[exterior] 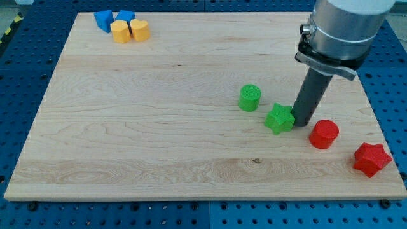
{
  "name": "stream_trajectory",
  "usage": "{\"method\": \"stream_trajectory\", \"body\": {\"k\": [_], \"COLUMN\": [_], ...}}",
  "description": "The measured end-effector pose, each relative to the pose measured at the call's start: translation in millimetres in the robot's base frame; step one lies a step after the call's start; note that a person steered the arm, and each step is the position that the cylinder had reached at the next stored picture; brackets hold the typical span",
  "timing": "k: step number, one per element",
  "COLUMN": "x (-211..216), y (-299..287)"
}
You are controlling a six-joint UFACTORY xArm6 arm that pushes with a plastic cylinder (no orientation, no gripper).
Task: Push the red circle towards the red star
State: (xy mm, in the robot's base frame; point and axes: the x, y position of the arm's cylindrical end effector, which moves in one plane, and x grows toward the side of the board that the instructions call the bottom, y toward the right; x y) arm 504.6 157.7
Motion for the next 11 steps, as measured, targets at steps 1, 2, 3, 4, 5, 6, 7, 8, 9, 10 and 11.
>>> {"method": "stream_trajectory", "body": {"k": [1,2,3,4,5,6,7,8,9,10,11], "x": [18,22,4,10,28,26,13,12,18,22,31], "y": [0,6,2,8,17,16,16,29,46,50,20]}}
